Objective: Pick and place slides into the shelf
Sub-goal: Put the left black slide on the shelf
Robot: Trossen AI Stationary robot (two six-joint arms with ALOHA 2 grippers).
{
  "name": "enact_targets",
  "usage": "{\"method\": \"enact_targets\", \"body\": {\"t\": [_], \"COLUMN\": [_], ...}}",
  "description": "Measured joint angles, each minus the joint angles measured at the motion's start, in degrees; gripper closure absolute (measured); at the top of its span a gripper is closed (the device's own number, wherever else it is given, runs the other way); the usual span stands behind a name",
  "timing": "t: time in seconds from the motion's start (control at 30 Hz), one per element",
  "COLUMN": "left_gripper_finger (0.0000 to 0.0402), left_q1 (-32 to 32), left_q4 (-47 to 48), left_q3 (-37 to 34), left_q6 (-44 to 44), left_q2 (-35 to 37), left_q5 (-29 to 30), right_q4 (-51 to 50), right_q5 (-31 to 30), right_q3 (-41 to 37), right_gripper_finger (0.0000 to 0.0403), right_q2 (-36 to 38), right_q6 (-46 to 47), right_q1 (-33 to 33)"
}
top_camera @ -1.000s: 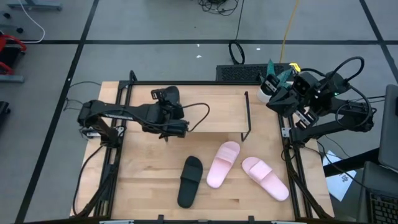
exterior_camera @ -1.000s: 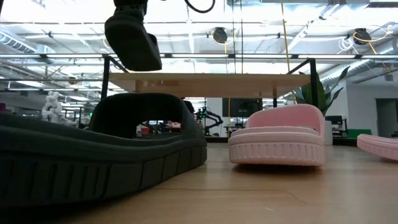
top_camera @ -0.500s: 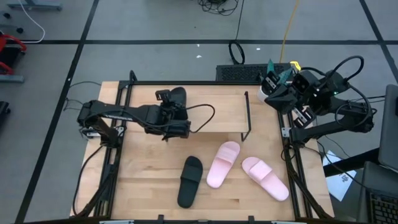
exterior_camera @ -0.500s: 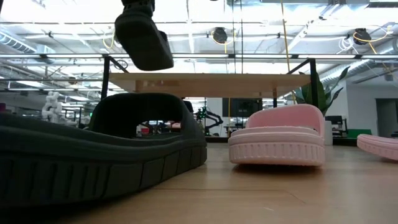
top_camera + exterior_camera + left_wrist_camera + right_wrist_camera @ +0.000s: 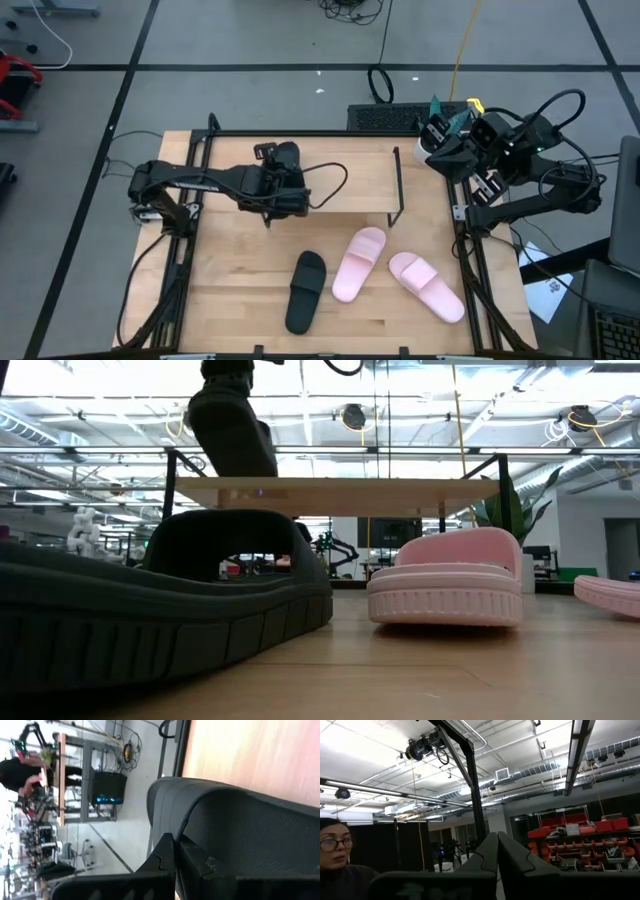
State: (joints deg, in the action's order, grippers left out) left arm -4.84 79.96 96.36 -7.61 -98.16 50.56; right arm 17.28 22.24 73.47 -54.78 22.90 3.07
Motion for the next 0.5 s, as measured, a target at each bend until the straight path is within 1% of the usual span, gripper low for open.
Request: {"method": "enact_targets", "body": {"t": [0.13, 0.23, 0.5], "left_gripper_finger": [0.0401, 0.0401, 0.0401], "left_q1": [0.05, 0.31, 0.74], "left_q4": [-0.08, 2.35, 3.70], "left_q3": [-0.06, -0.10, -0.04], "left_q6": [0.43, 0.03, -0.48], "left_q2": [-1.27, -1.81, -2.87], "left_q5": [-0.50, -0.64, -0.89], "right_q4": [-0.02, -0.03, -0.02], "right_q5": [0.04, 0.08, 0.31], "right_q3": [0.00, 0.00, 0.00], "right_gripper_finger": [0.0403, 0.0403, 0.0403], "right_q2": [0.00, 0.00, 0.00], "right_q6": [0.00, 0.00, 0.00], "right_q1": [0.00, 0.00, 0.00]}}
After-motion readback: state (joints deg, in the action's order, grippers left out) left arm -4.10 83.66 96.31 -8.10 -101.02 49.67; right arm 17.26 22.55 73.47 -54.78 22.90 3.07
